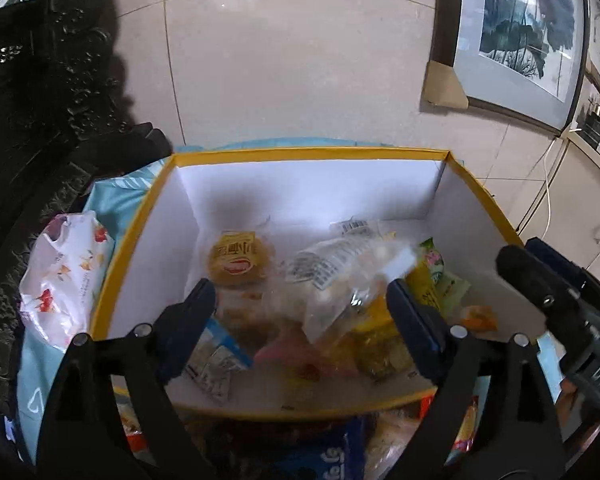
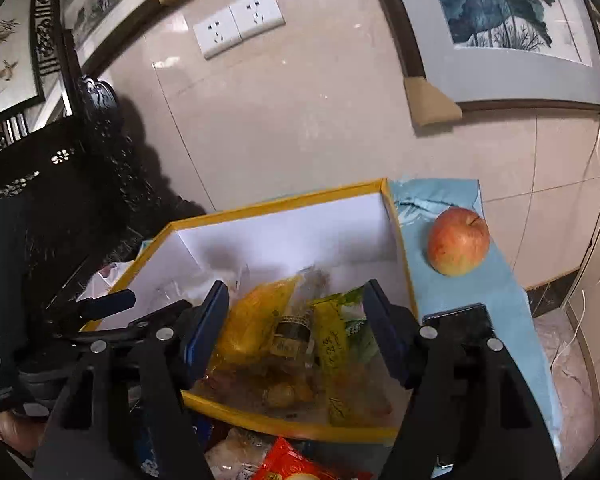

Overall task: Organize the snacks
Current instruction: 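Drop seed bag from left tool while right tool drops striped bag into box, then grasp green seed bag with left tool while right tool grasps red snack bag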

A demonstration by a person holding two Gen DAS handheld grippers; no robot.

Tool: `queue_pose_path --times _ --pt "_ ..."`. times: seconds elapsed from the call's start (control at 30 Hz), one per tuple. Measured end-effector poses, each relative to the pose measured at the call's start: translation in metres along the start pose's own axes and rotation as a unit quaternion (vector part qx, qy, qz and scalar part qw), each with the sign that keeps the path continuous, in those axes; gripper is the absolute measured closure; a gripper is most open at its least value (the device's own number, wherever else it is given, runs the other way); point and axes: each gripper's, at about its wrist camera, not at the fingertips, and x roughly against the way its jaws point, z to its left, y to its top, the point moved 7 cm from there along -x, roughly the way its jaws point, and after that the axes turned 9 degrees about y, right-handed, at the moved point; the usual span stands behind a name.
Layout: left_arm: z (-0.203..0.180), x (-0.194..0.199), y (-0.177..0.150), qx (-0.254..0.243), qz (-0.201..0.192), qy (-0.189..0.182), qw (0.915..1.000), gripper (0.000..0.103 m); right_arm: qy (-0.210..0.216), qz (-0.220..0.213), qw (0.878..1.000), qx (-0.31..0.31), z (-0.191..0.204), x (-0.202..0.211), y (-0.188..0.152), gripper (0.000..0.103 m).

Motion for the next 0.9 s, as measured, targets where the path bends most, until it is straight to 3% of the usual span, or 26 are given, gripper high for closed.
queue_pose_path --times 0.13,0.23,0.3,0.5,0.7,0.8,0.9 --pt "0.009 0.029 -0.011 0.002 -0.013 -0.004 0.9999 0.010 0.000 -0.003 1.000 0.018 0.007 0.028 -0.008 0.031" --pt "0.016 0.054 -0.029 -0.012 -0.022 0.001 0.9997 0.010 -0.004 -0.013 1.000 0.019 0.010 0.053 -0.019 0.019" --pt "0.022 0.068 -0.046 -0.018 -0.018 0.003 0.9997 0.008 -0.005 -0.027 0.999 0.015 0.013 0.074 -0.029 0.010" --pt "0.040 0.099 -0.120 -0.033 0.002 -0.007 0.9994 0.006 0.005 -0.019 1.000 -0.012 0.014 0.109 -0.072 0.005" --pt "0.048 0.089 -0.195 -0.062 0.054 -0.006 0.9966 0.006 0.017 0.021 0.999 -0.034 0.021 0.120 -0.121 0.005" --pt "0.051 0.079 -0.217 -0.058 0.078 -0.014 0.9952 0.006 0.023 0.037 0.998 -0.035 0.027 0.121 -0.138 0.005" --pt "0.050 0.076 -0.228 -0.061 0.075 -0.016 0.9952 0.006 0.029 0.055 0.997 -0.034 0.034 0.119 -0.152 0.005"
